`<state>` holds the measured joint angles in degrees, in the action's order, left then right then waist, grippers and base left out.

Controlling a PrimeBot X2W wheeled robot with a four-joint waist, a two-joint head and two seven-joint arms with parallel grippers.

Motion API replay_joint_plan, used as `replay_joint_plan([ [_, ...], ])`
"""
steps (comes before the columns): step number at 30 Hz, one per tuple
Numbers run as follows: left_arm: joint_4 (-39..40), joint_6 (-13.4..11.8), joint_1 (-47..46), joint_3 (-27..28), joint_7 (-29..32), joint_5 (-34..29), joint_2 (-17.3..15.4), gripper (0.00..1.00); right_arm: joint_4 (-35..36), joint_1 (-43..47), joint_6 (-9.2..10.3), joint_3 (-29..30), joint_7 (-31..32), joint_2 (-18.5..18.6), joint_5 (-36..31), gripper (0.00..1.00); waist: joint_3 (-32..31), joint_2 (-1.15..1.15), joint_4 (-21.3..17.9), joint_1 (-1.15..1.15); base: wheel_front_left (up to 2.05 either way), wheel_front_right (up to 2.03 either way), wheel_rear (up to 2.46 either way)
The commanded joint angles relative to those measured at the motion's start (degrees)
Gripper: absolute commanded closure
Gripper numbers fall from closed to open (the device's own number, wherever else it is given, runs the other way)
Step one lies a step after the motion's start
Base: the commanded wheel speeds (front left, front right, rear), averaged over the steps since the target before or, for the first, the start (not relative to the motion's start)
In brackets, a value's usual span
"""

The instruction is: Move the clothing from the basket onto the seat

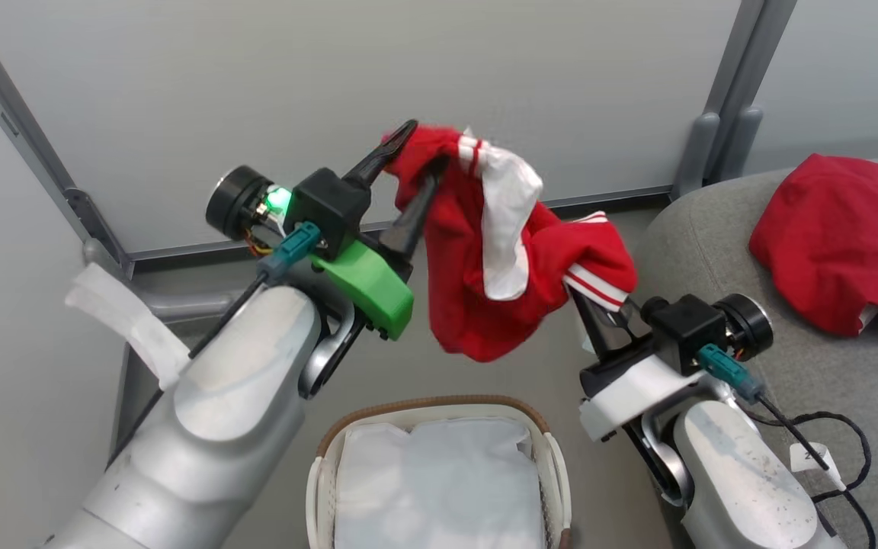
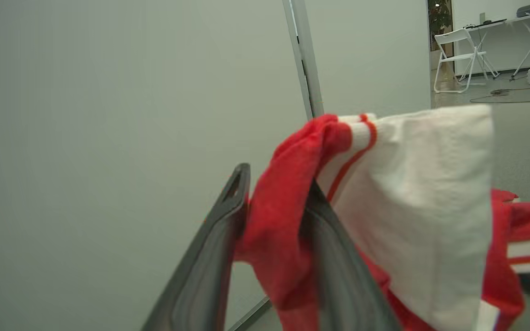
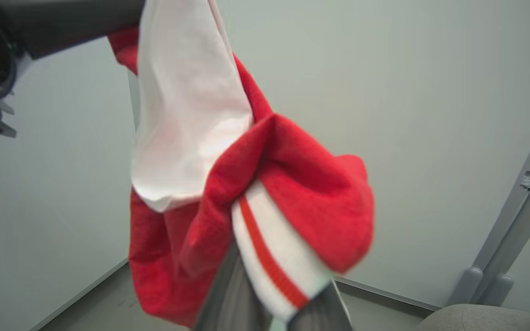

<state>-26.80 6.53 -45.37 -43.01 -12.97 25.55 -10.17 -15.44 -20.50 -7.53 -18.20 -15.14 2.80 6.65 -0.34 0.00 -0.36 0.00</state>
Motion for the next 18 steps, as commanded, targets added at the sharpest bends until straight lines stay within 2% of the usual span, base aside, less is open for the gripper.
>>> replay_joint_plan([
  [1,-0.82,-0.35,2.13,-0.29,-0.41,0.76,-0.06,0.0,0.54,0.44,0.08,1.08,-0.01,0.19,-0.64,1.0,0.04,0.0,0.0,0.0,0.0,0.0,0.0],
  [12,-5.61,-0.9,13.09,-0.36,-2.07,3.36,2.28,0.0,2.5,2.27,0.08,6.45,-0.01,0.18,-2.57,1.0,0.09,0.0,-0.09,0.0,0.0,0.0,0.0],
  [18,-3.14,-1.52,18.14,2.26,-2.21,3.3,3.92,0.0,3.33,3.29,0.08,8.02,-0.02,0.18,-3.4,1.0,0.09,0.0,-0.29,0.0,0.0,0.0,0.0],
])
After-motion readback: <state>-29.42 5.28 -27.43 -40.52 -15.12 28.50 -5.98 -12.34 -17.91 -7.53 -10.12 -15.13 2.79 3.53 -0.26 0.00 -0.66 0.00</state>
